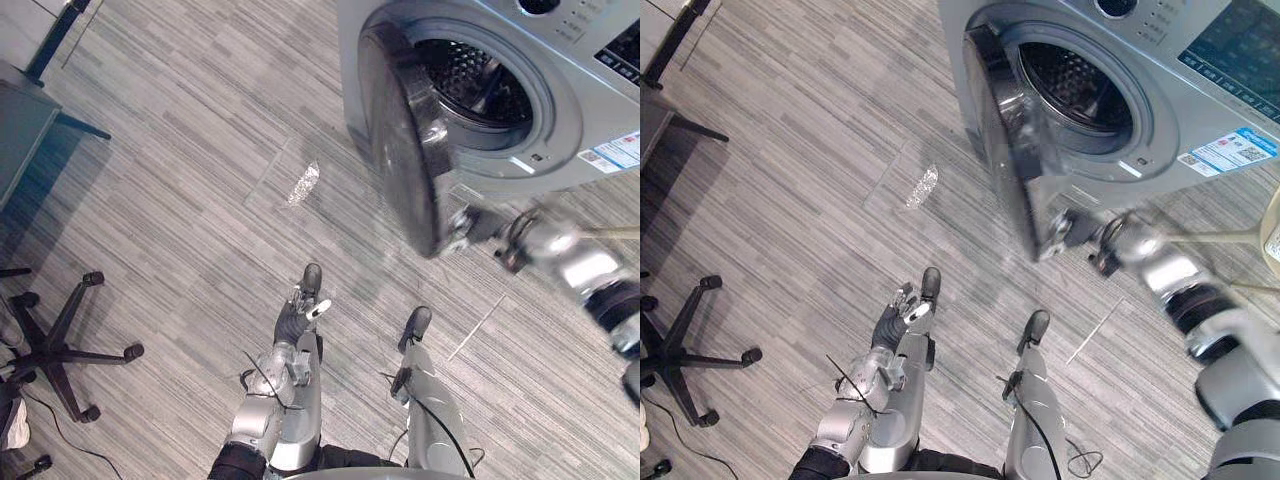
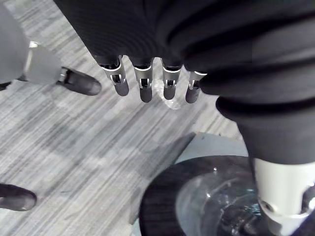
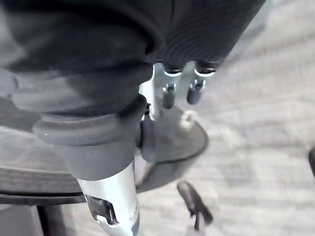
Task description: Pick up the laundry basket with both hands and put the clothes into the washing machine.
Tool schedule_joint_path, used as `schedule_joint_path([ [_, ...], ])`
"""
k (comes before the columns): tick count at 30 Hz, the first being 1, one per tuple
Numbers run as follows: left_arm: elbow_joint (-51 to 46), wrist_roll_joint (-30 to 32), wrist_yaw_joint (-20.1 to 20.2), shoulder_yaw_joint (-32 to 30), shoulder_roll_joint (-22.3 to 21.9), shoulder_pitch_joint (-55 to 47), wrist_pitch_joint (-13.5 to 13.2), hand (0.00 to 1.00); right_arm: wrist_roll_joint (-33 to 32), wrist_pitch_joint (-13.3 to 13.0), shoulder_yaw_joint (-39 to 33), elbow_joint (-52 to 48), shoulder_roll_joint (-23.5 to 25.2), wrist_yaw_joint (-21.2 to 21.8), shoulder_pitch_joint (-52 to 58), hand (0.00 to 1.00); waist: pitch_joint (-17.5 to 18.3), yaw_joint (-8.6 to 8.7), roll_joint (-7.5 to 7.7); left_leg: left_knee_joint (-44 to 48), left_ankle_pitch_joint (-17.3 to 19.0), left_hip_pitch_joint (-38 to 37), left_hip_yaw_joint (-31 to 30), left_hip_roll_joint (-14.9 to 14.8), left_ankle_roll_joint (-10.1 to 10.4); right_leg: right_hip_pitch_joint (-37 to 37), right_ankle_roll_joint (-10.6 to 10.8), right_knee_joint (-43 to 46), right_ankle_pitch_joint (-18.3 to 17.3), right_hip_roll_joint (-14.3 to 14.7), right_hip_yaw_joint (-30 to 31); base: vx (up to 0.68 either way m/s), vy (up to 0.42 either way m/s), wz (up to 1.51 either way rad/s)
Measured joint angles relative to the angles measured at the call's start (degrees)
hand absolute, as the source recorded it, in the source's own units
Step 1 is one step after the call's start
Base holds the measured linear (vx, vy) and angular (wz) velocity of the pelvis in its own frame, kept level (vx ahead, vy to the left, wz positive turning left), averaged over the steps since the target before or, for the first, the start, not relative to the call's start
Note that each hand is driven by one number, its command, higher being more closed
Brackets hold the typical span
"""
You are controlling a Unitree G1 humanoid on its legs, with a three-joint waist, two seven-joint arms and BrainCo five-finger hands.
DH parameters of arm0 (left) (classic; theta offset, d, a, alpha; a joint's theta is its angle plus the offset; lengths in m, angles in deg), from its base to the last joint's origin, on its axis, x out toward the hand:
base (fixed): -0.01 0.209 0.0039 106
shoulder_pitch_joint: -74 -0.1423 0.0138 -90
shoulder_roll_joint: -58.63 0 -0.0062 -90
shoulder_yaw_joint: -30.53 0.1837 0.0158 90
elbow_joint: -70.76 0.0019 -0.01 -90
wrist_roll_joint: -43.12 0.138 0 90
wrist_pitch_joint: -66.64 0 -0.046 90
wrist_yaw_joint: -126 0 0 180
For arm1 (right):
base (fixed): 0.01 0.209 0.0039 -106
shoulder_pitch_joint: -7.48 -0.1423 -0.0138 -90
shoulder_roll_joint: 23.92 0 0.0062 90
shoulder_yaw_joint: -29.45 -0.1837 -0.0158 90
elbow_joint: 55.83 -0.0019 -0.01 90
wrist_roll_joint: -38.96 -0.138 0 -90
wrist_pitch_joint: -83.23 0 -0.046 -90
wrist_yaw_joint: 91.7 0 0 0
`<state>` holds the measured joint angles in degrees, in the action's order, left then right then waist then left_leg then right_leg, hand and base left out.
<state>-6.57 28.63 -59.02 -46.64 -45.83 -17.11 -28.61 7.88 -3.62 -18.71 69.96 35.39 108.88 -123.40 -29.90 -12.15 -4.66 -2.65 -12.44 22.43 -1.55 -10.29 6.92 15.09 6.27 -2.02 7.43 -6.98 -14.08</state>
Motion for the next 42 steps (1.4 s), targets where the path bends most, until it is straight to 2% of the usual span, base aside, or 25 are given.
schedule_joint_path([
  [3,-6.2,1.7,-0.2,-1.6,0.5,0.0,0.0,0.00,0.2,-0.5,-9.4,5.9,8.7,-1.1,8.0,0.00,0.2,0.49,0.02,-0.4,0.0,-1.4,0.1,0.6,0.0,-0.9,0.7,0.9,-0.8,-0.8,0.0,-0.01,0.003,0.05],
  [5,-8.4,1.9,-0.5,-2.4,0.5,0.2,-0.1,0.00,0.7,-0.7,-12.9,7.6,10.5,-2.1,10.2,0.00,0.3,0.66,0.03,-0.5,0.0,-1.6,0.2,0.7,0.0,-0.9,0.7,1.5,-1.1,-1.0,0.0,-0.03,0.004,0.04],
  [8,-11.6,5.3,-2.2,-4.5,0.8,2.6,-0.1,0.00,7.9,-2.3,-21.2,13.4,15.4,-6.3,13.8,0.00,0.3,1.81,0.13,-0.6,0.3,-1.9,0.2,1.1,0.2,-0.8,0.9,2.3,-1.5,-1.4,-0.1,-0.04,0.001,0.04],
  [10,-12.2,6.2,-4.9,-7.1,1.0,5.3,1.3,0.00,11.2,-2.8,-23.5,17.4,18.1,-7.6,14.7,0.00,0.4,2.13,0.14,-0.6,0.3,-1.9,0.2,1.2,0.2,-0.8,1.0,2.3,-1.7,-1.6,-0.1,-0.04,-0.007,0.01],
  [13,-16.1,6.8,-6.3,-7.9,5.0,9.3,2.5,0.00,17.3,-2.7,-26.5,24.7,24.0,-9.5,16.1,0.00,0.6,2.12,0.60,-0.6,0.3,-1.6,0.1,1.4,0.3,-0.7,1.2,2.3,-1.7,-1.7,-0.4,-0.02,-0.016,0.07],
  [15,-21.4,7.4,-6.2,-5.8,7.1,12.8,2.0,0.00,21.0,-2.6,-26.6,27.4,26.9,-10.7,16.8,0.00,1.1,2.12,0.97,-0.5,0.2,-1.1,-0.1,1.6,0.3,-0.7,1.3,2.4,-1.8,-2.0,-1.0,0.00,-0.016,0.16],
  [17,-25.0,9.2,-5.9,0.1,8.5,19.1,-0.1,0.00,25.3,-2.6,-26.8,30.4,30.3,-12.2,16.6,0.00,2.8,2.73,2.09,-0.5,0.2,-0.4,-0.4,2.2,0.3,-0.2,1.5,2.3,-1.7,-2.5,-1.2,0.01,-0.002,0.09],
  [18,-25.6,10.2,-5.2,2.5,8.7,22.1,-1.0,0.00,27.7,-2.6,-26.8,30.8,31.8,-13.1,15.9,0.00,3.8,3.76,3.01,-0.4,0.0,-0.1,-0.2,2.5,0.0,0.2,1.7,2.3,-1.6,-2.9,-1.1,0.00,0.000,0.00],
  [20,-25.6,12.0,-4.9,5.3,8.3,25.2,-1.7,0.00,31.6,-2.7,-26.8,30.8,32.9,-14.6,15.1,0.00,4.7,5.13,3.82,-0.4,0.0,-0.1,0.0,2.9,0.0,0.3,1.8,2.3,-1.6,-3.3,-0.7,0.04,-0.007,-0.05],
  [23,-19.3,16.2,-5.0,9.1,6.1,28.4,-2.8,0.00,35.0,-2.7,-28.0,32.1,32.9,-16.2,13.6,0.00,4.9,5.33,3.91,-0.3,0.0,-0.1,0.4,2.9,0.0,0.9,1.9,2.3,-1.5,-3.4,0.1,0.03,-0.035,-0.13],
  [24,-11.1,16.9,-4.0,9.9,5.1,30.1,-2.2,0.00,35.8,-2.5,-28.9,32.9,33.0,-16.9,12.9,0.00,4.9,5.44,3.91,-0.3,0.0,-0.1,0.6,2.7,0.0,1.0,1.9,2.3,-1.5,-3.2,0.2,0.01,-0.052,-0.08],
  [27,-1.0,18.7,-2.6,10.0,4.6,31.3,0.5,0.00,35.6,-2.6,-29.0,33.1,33.3,-17.1,12.8,0.00,4.9,6.78,3.94,-0.5,0.0,0.1,0.6,2.6,0.0,1.3,1.9,2.3,-1.5,-3.1,0.2,0.01,-0.045,-0.02],
  [28,1.5,23.5,-3.3,9.8,5.3,31.6,1.3,0.00,35.4,-2.7,-29.1,33.1,33.6,-17.4,12.9,0.00,4.9,7.15,3.96,-0.5,0.0,0.4,0.7,2.6,0.0,1.7,1.9,2.3,-1.5,-3.1,0.3,0.01,-0.034,-0.06],
  [29,2.8,28.0,-4.1,8.5,5.8,31.5,1.8,0.00,34.9,-2.7,-29.1,33.0,34.2,-18.1,13.0,0.00,5.0,7.41,4.00,-0.5,0.0,0.8,0.9,2.5,0.0,2.3,1.9,2.3,-1.5,-3.0,0.5,0.01,-0.042,-0.09],
  [30,3.3,29.6,-4.3,7.5,5.9,31.5,2.1,0.00,34.8,-2.7,-29.2,33.1,34.4,-18.2,13.2,0.00,4.9,7.45,4.04,-0.5,0.0,0.9,1.0,2.5,0.0,2.5,1.9,2.3,-1.5,-3.0,0.5,0.01,-0.038,-0.09],
  [32,3.6,33.5,-6.2,1.8,5.9,31.4,3.7,0.00,33.8,-2.8,-30.0,33.1,35.5,-19.2,14.3,0.00,4.9,7.90,4.13,-0.5,0.0,0.9,1.5,2.3,0.0,2.4,1.9,2.1,-1.5,-2.9,0.6,0.02,-0.041,-0.02],
  [35,3.4,35.1,-10.1,-4.0,5.5,31.1,5.6,0.00,33.4,-2.8,-30.3,33.1,36.3,-19.3,14.7,0.00,4.9,8.05,4.26,-0.6,0.0,0.8,1.5,2.3,0.0,2.2,1.9,1.9,-1.5,-2.9,0.5,0.00,-0.013,0.01],
  [39,2.4,34.8,-11.2,-4.7,5.6,28.9,6.2,0.00,33.4,-2.7,-30.9,33.1,36.7,-19.3,15.0,0.00,4.8,7.99,4.66,-0.5,0.0,0.7,1.4,2.3,-0.1,1.9,1.9,1.8,-1.5,-2.9,0.4,0.00,-0.004,0.01],
  [41,6.4,33.3,-10.6,-5.1,5.9,28.8,5.6,0.00,33.3,-2.6,-31.1,32.5,37.1,-19.2,14.7,0.00,4.8,8.02,5.46,-0.7,0.0,0.7,1.6,2.3,-0.1,2.0,1.9,1.6,-1.5,-2.8,0.5,-0.03,-0.021,-0.05],
  [42,14.1,30.1,-9.1,-5.2,6.1,31.2,4.8,0.00,33.2,-2.5,-31.1,32.5,37.2,-19.2,14.1,0.00,4.9,8.11,6.01,-1.3,0.0,0.4,1.8,2.2,0.0,2.2,1.9,1.5,-1.5,-2.7,0.7,-0.03,-0.017,-0.07],
])
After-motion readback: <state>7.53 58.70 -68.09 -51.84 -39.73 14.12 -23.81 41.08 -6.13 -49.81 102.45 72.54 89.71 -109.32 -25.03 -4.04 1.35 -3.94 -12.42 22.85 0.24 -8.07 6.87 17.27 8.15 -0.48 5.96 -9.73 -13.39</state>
